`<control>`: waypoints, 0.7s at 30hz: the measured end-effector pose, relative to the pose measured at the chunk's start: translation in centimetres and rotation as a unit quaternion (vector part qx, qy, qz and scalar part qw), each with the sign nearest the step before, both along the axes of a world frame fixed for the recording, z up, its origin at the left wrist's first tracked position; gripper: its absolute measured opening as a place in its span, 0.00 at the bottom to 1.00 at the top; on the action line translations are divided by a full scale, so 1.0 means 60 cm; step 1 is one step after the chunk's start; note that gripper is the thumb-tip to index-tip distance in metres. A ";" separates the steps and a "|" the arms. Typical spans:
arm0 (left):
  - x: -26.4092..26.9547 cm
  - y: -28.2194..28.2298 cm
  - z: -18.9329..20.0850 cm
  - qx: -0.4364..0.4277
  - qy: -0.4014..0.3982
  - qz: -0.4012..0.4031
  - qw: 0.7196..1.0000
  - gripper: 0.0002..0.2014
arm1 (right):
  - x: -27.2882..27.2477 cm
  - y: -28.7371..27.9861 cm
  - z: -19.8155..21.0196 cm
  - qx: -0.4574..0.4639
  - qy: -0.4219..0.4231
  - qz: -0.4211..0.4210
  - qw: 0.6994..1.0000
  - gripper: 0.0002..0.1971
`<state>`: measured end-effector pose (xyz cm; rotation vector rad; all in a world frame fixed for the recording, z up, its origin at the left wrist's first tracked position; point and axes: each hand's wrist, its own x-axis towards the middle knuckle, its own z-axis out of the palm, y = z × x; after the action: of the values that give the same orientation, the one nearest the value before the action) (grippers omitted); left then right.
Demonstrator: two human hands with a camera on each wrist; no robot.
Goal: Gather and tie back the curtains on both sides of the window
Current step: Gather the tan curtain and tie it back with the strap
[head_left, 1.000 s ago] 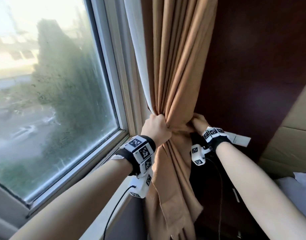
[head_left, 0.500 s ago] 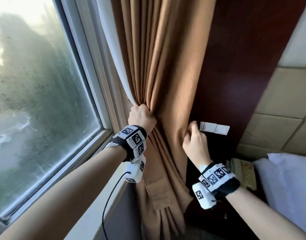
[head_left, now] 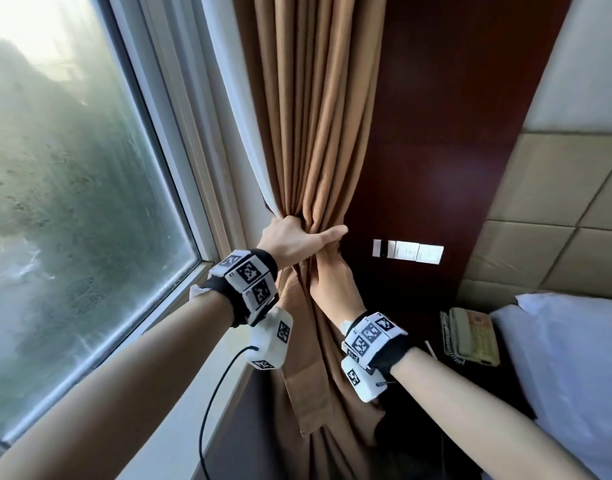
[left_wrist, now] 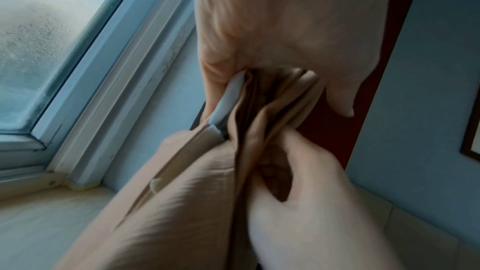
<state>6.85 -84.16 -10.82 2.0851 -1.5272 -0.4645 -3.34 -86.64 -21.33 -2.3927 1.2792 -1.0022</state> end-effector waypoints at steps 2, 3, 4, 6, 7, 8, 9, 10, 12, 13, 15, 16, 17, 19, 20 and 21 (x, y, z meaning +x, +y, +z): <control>-0.002 0.002 -0.001 -0.011 -0.046 0.015 0.999 0.36 | -0.007 0.002 -0.001 -0.022 -0.016 0.032 0.999 0.28; -0.002 0.001 -0.002 -0.023 -0.069 0.026 0.997 0.33 | -0.012 0.003 -0.001 -0.041 -0.026 0.048 0.998 0.27; -0.003 0.001 -0.002 -0.037 -0.084 0.039 0.995 0.30 | -0.017 0.002 -0.001 -0.060 -0.038 0.064 0.995 0.25; -0.006 -0.001 -0.002 -0.052 -0.092 0.056 0.993 0.28 | -0.023 0.001 -0.003 -0.095 -0.054 0.090 0.990 0.21; -0.008 -0.002 -0.002 -0.055 -0.092 0.060 0.992 0.29 | -0.025 0.000 -0.004 -0.108 -0.059 0.099 0.987 0.19; -0.010 -0.002 -0.001 -0.055 -0.092 0.060 0.992 0.30 | -0.026 0.001 -0.004 -0.115 -0.060 0.108 0.986 0.18; -0.013 -0.002 -0.001 -0.055 -0.090 0.060 0.993 0.31 | -0.029 0.001 -0.004 -0.116 -0.057 0.117 0.985 0.18; -0.014 -0.003 -0.003 -0.056 -0.090 0.060 0.993 0.29 | -0.030 0.000 -0.003 -0.113 -0.055 0.124 0.984 0.19; -0.013 -0.003 -0.004 -0.062 -0.090 0.060 0.992 0.20 | -0.034 0.002 -0.002 -0.101 -0.032 0.132 0.986 0.22; -0.011 -0.003 -0.004 -0.064 -0.093 0.059 0.992 0.15 | -0.037 0.006 -0.004 -0.084 -0.013 0.137 0.987 0.24; -0.004 -0.004 -0.002 -0.063 -0.099 0.051 0.992 0.10 | -0.044 0.015 -0.006 -0.029 0.000 0.149 0.988 0.26; -0.001 -0.003 -0.002 -0.061 -0.100 0.044 0.992 0.09 | -0.049 0.024 -0.009 -0.013 -0.014 0.148 0.989 0.26; 0.002 -0.002 -0.002 -0.061 -0.102 0.040 0.992 0.08 | -0.052 0.036 -0.014 -0.019 -0.041 0.142 0.989 0.25; 0.003 -0.003 -0.003 -0.062 -0.105 0.037 0.992 0.06 | -0.051 0.066 -0.032 -0.045 -0.109 0.114 0.987 0.18; 0.002 -0.003 -0.004 -0.062 -0.105 0.036 0.992 0.05 | -0.047 0.081 -0.045 -0.037 -0.138 0.098 0.985 0.14; 0.001 -0.004 -0.004 -0.062 -0.104 0.035 0.992 0.05 | -0.042 0.093 -0.057 0.004 -0.155 0.088 0.984 0.12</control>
<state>6.93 -84.42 -11.07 2.1358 -1.5478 -0.1254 -5.86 -81.05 -24.72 -2.1877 0.9442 -1.2493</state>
